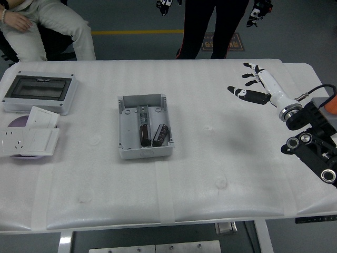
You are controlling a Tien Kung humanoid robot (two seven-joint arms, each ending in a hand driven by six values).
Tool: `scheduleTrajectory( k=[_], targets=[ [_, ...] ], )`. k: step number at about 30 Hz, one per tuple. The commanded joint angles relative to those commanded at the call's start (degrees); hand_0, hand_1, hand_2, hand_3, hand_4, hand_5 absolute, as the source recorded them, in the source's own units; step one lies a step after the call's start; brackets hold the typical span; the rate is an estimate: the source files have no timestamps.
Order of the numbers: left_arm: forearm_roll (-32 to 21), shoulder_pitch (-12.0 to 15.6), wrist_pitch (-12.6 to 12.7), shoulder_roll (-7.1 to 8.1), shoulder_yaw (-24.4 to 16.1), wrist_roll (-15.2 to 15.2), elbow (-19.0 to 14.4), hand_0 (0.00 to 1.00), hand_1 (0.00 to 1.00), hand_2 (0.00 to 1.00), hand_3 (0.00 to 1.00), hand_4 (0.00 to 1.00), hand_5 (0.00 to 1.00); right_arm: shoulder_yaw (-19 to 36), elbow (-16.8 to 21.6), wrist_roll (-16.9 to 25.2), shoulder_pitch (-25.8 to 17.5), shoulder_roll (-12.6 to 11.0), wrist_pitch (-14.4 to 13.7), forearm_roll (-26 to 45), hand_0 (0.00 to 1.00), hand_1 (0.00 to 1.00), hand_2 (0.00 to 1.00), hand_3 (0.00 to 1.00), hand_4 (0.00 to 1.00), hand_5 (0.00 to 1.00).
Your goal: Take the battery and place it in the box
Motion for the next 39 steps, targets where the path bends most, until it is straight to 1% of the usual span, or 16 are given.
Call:
scheduleTrajectory(
  k=[4,9,12,20,24,29,39],
  targets=[
    [0.0,0.0,0.1,-0.01,0.0,0.0,0.0,0.376,0.582,0.446,0.435,0.729,0.464,2.9,-0.6,0.4,-1.1,0.7,-0.1,0.4,0.896,0.660,0.791,0.941,0.901,0.534],
    [0.1,0.0,0.1,-0.01,0.0,0.0,0.0,0.378,0.582,0.448,0.437,0.734,0.468,5.2,-1.1,0.5,-2.2,0.7,0.0,0.2,0.896,0.661,0.797,0.933,0.899,0.533],
    [0.0,0.0,0.1,-0.03,0.1,0.0,0.0,0.379,0.583,0.448,0.438,0.734,0.468,7.1,-1.3,0.4,-3.1,0.4,0.1,0.1,0.898,0.667,0.801,0.934,0.899,0.536],
    [0.0,-0.2,0.2,0.11,0.0,0.0,0.0,0.380,0.581,0.450,0.438,0.736,0.468,12.3,-1.3,0.5,-6.2,-1.6,0.3,0.6,0.899,0.668,0.802,0.933,0.898,0.534],
    [0.0,-0.3,0.2,0.14,0.0,0.0,0.0,0.380,0.584,0.452,0.438,0.734,0.467,14.2,-1.3,0.8,-7.4,-1.9,0.3,1.2,0.895,0.670,0.803,0.932,0.899,0.537],
    [0.3,-0.5,0.1,0.29,-0.2,0.1,0.0,0.380,0.584,0.452,0.438,0.734,0.467,15.4,-1.3,1.1,-8.3,-1.7,0.1,2.3,0.895,0.670,0.803,0.932,0.899,0.537],
    [1.0,-0.6,0.1,0.74,-0.7,0.2,0.0,0.380,0.583,0.452,0.434,0.732,0.459,15.9,-1.0,1.1,-9.2,-0.9,-0.1,2.6,0.888,0.668,0.807,0.928,0.903,0.544]
  ],
)
